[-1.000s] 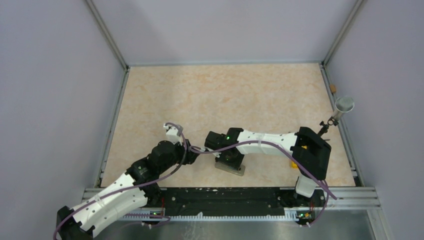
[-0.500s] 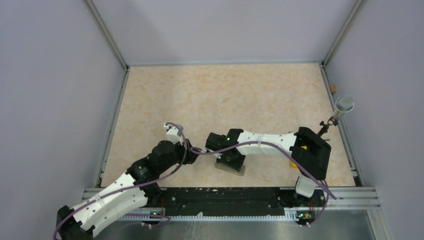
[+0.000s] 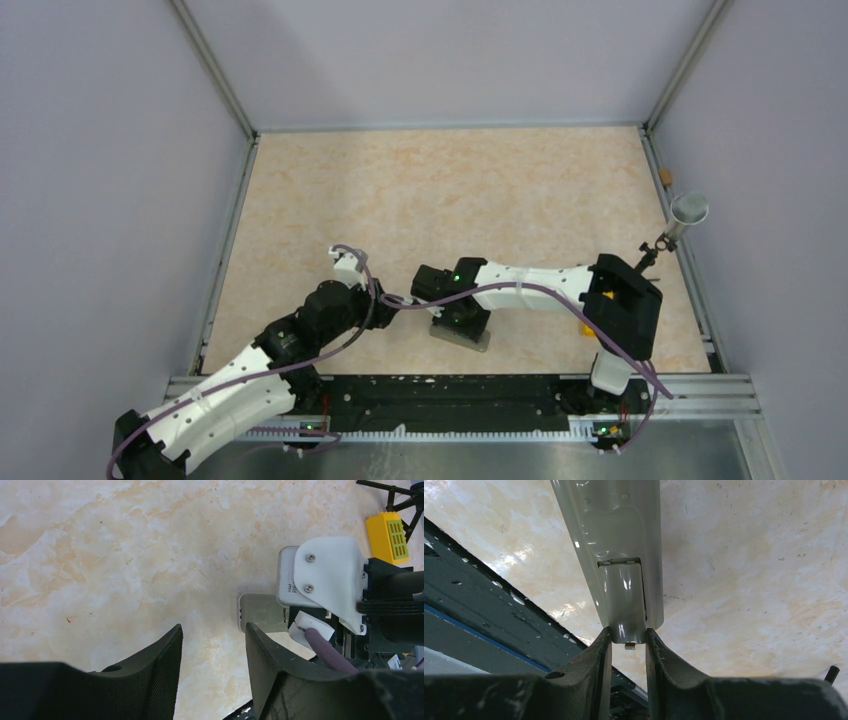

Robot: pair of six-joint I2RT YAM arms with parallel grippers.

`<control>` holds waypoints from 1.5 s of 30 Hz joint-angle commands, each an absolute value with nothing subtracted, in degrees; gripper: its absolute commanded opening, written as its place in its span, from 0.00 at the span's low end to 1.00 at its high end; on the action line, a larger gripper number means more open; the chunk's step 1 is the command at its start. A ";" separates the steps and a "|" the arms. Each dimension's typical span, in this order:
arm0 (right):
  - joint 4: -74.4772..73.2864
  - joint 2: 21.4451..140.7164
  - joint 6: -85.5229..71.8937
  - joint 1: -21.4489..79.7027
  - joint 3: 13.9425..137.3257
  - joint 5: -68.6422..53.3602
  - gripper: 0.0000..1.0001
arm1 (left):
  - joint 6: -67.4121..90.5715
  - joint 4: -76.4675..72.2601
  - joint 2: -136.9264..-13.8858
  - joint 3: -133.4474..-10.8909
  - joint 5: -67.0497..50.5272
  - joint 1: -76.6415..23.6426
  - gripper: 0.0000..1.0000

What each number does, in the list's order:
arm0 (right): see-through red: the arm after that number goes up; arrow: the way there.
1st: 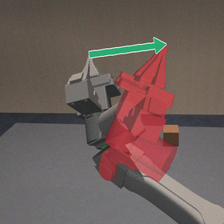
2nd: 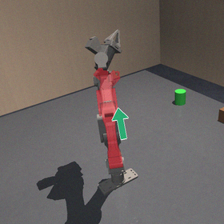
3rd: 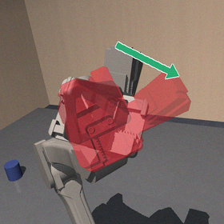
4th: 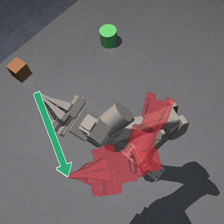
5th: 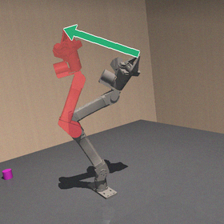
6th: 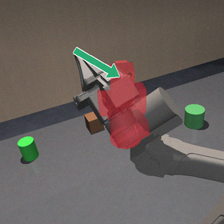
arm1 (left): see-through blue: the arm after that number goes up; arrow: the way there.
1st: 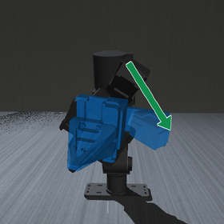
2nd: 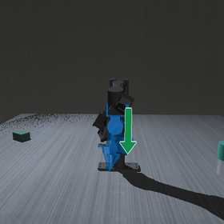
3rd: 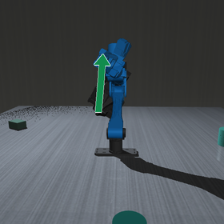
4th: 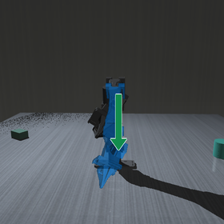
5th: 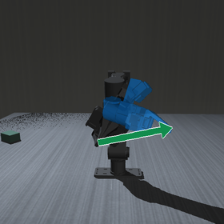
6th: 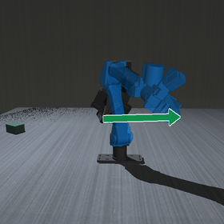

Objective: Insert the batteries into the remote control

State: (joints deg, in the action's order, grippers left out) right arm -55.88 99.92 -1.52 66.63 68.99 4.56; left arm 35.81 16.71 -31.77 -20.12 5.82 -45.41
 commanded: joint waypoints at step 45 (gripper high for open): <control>-55.97 103.98 2.86 64.86 74.09 1.21 0.04 | 35.61 13.18 -32.36 -19.34 5.05 -45.12 0.51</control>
State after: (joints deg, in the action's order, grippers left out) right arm -56.77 103.18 2.44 65.06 71.68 2.61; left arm 35.86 16.32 -32.42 -19.35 5.50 -45.04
